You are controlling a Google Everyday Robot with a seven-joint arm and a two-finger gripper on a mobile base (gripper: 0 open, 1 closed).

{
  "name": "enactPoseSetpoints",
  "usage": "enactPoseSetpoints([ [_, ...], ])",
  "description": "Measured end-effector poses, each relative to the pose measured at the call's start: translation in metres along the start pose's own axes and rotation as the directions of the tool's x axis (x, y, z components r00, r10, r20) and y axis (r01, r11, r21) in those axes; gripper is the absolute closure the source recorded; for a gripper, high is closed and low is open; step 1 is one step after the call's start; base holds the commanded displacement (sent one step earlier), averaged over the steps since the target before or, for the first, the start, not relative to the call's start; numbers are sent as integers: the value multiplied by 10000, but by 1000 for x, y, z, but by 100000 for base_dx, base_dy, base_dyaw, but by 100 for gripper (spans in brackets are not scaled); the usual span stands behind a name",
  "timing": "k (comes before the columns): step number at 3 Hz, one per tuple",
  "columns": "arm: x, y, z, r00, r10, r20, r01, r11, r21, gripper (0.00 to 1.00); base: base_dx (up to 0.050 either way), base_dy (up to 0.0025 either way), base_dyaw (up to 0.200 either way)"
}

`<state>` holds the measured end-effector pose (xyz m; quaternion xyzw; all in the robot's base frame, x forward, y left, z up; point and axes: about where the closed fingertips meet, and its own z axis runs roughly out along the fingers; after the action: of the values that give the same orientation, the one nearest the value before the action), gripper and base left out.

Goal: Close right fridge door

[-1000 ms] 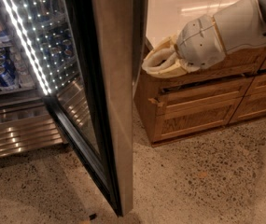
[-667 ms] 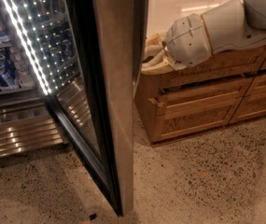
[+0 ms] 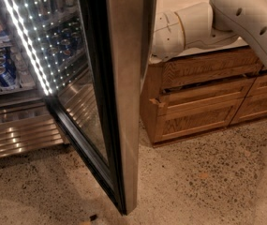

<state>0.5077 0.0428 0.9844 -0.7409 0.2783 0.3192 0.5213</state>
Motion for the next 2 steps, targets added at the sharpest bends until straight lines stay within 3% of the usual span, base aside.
enactPoseSetpoints([
  [1,-8,-6,19,9959,-88,900,165,9962,-853,100,0,0,0],
  [2,-14,-5,25,9986,118,513,-36,9877,-1560,100,0,0,0],
])
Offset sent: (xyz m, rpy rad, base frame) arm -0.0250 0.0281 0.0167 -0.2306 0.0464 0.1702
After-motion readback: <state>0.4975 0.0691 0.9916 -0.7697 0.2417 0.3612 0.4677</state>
